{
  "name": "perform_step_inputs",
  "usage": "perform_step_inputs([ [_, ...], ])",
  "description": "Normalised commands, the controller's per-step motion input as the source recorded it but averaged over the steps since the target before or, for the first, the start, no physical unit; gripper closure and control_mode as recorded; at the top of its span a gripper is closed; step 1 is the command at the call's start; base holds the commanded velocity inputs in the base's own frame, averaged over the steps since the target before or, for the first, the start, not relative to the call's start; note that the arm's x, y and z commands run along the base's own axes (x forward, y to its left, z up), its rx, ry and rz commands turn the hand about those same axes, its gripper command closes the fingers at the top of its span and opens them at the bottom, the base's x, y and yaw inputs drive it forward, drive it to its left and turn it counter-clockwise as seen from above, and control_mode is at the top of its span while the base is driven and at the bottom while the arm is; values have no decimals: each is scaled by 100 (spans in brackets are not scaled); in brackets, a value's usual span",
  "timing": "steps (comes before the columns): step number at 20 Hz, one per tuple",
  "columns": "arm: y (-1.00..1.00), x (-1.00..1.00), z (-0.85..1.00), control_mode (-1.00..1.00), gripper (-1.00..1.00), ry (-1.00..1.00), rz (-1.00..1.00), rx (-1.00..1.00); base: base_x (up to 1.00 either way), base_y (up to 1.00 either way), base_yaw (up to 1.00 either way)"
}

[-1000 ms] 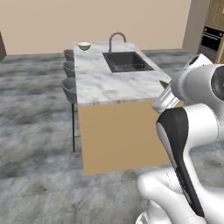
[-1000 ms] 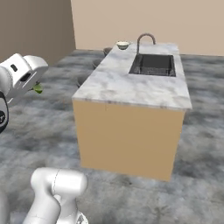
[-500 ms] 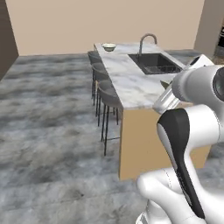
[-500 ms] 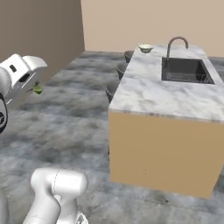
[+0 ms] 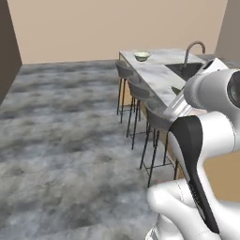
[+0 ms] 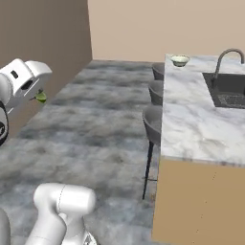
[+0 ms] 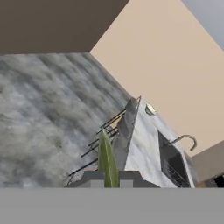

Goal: There is a bowl on the dining counter. Grab a lemon wedge from the fridge and place it in the bowl. Then get the liquor bottle and glass cup from the cabinet and place them next to the bowl.

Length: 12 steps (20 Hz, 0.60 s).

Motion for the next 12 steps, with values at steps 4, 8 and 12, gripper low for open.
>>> perform_step_inputs([
  [4,0,0,0,100,100,0,0,0,100,100,-21],
  [8,0,0,0,100,100,0,0,0,100,88,-41],
  [12,0,0,0,100,100,0,0,0,100,73,-57],
])
